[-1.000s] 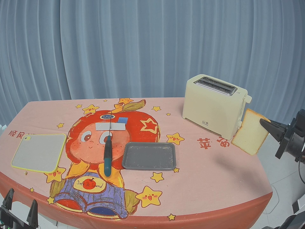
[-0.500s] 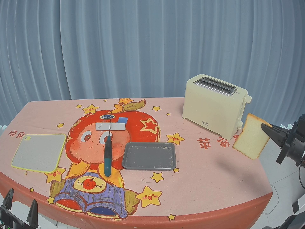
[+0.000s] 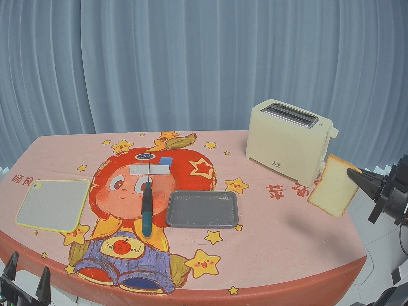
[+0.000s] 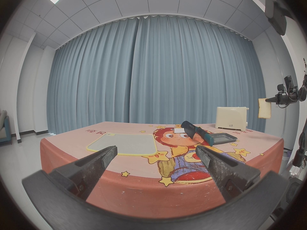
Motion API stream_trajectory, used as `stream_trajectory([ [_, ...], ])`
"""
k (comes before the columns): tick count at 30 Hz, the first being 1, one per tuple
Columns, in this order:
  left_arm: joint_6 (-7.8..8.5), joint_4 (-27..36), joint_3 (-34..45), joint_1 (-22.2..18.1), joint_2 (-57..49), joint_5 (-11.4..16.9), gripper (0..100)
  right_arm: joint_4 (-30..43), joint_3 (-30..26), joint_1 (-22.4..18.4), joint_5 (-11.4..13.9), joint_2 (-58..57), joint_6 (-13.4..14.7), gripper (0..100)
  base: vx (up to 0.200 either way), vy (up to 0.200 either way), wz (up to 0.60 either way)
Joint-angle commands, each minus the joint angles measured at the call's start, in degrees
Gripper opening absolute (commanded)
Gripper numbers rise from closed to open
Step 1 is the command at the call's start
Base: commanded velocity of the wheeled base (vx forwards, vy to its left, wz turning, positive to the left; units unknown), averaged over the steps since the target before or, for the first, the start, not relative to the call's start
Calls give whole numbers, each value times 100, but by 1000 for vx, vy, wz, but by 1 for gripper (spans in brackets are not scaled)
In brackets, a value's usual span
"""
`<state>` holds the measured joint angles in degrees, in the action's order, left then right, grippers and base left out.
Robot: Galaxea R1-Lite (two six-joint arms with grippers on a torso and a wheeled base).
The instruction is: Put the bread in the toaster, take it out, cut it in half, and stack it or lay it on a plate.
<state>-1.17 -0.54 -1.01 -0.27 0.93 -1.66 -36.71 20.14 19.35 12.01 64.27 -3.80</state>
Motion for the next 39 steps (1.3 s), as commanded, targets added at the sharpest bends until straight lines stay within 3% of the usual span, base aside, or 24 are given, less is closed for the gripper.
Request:
stream_trajectory([
  [1, 3, 1, 101, 0, -22, -1, 100, -3, -1, 43, -5, 33, 2, 0, 0, 200, 0],
  [28, -6, -8, 101, 0, -22, -1, 100, -3, -54, 298, -5, 42, 2, 0, 0, 200, 0],
  [31, -6, 1, 101, 0, -22, -1, 100, -3, -54, 447, 3, -2, 11, 0, 0, 200, 0],
  [33, -6, -8, 101, 0, -22, -1, 100, 23, -54, 825, -23, -134, 64, 0, 0, 200, 0],
  [39, 3, -8, 101, 0, -22, -1, 100, 58, -63, 895, -32, -151, 82, 0, 0, 200, 0],
])
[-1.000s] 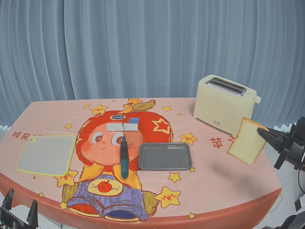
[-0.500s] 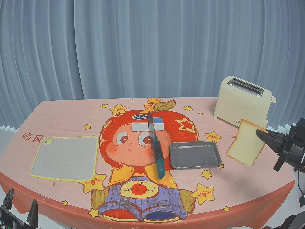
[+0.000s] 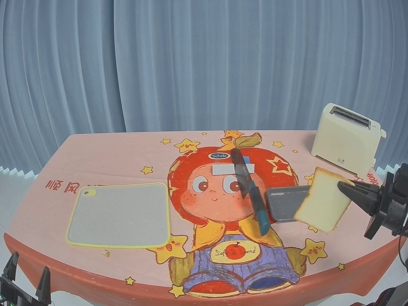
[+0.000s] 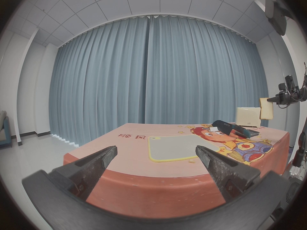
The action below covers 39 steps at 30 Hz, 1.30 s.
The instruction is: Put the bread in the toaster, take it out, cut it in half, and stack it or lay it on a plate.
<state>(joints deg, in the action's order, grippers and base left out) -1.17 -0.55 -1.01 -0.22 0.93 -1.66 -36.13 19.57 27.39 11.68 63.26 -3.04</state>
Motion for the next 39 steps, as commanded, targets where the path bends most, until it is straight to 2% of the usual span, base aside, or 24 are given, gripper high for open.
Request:
stream_trajectory([
  [1, 3, -7, 101, -4, -22, -1, 100, 1, -5, 91, 1, -50, 5, 0, 0, 200, 0],
  [6, 3, -7, 101, -4, -22, -1, 100, 1, -5, 108, 1, -33, 5, 0, 0, 200, 0],
  [21, 3, 2, 101, -4, -22, -1, 100, 10, -67, 126, 1, -15, 5, 0, 0, 0, 0],
  [39, 3, 2, 101, -4, -22, -10, 100, 10, -93, 144, 1, 38, 5, 0, -200, 0, 0],
])
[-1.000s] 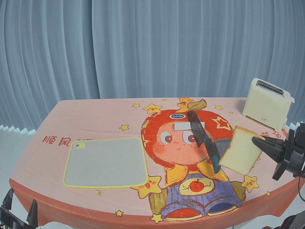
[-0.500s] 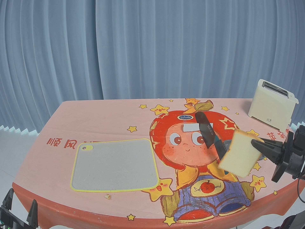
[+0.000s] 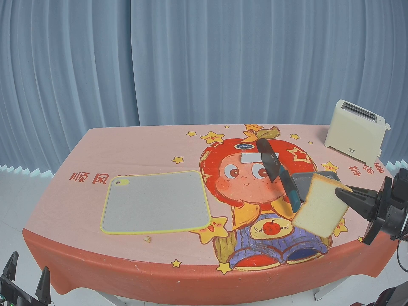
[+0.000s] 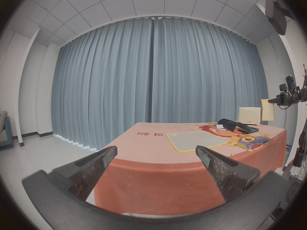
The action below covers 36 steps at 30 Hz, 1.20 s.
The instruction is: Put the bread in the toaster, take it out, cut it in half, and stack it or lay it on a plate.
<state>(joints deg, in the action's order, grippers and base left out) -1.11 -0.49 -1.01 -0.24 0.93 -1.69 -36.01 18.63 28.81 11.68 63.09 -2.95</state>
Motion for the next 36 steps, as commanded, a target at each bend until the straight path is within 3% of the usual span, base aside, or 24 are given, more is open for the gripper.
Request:
stream_trajectory([
  [1, -3, -4, 101, -2, -22, 2, 100, -2, 1, 2, 1, 72, -4, 0, 0, 0, 0],
  [6, -3, -4, 101, -2, -22, 2, 100, -29, 18, 2, -8, 125, 14, 0, 0, 0, 0],
  [21, -3, -13, 101, -2, -22, 2, 100, -29, 18, 11, -8, 169, 102, 0, 0, 200, 0],
  [26, -12, -4, 101, -2, -22, 2, 100, -64, 53, 11, -16, 230, 357, 0, 0, 200, 0],
  [36, -3, -4, 101, -2, -22, 2, 100, -90, 97, -15, -25, 450, 418, 0, 0, 200, 0],
])
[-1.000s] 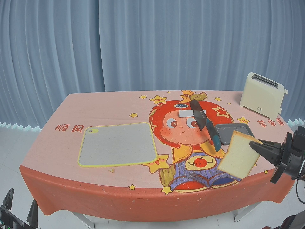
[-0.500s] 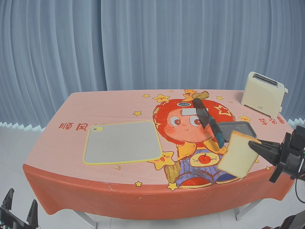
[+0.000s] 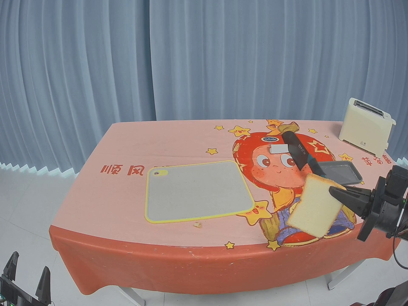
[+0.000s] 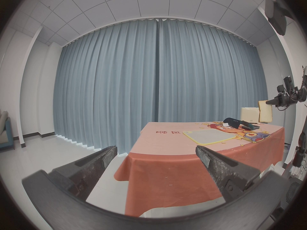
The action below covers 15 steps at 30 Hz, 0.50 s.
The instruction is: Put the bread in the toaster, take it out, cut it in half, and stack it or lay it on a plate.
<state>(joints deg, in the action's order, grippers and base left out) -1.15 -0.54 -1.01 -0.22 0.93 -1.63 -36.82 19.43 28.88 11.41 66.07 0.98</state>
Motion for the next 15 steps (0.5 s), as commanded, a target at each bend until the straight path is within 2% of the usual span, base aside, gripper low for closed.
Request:
stream_trajectory([
  [1, 0, 1, 101, -4, -22, -4, 100, -10, 34, -32, 2, 169, 78, 0, 0, 0, 0],
  [5, 0, 1, 101, -4, -22, -4, 100, -1, 219, -40, -16, 204, 526, 0, 0, 0, 0],
  [7, 0, 1, 101, -4, -22, -4, 100, -1, 342, -14, -16, 266, 887, 0, 0, 0, 0],
  [9, 0, 1, 101, -4, -22, -4, 100, -10, 395, 4, -7, 362, 1063, 0, 0, 0, 0],
  [15, 0, 1, 101, -4, -22, -12, 100, -19, 465, 4, -7, 661, 1186, 0, 0, 0, 0],
])
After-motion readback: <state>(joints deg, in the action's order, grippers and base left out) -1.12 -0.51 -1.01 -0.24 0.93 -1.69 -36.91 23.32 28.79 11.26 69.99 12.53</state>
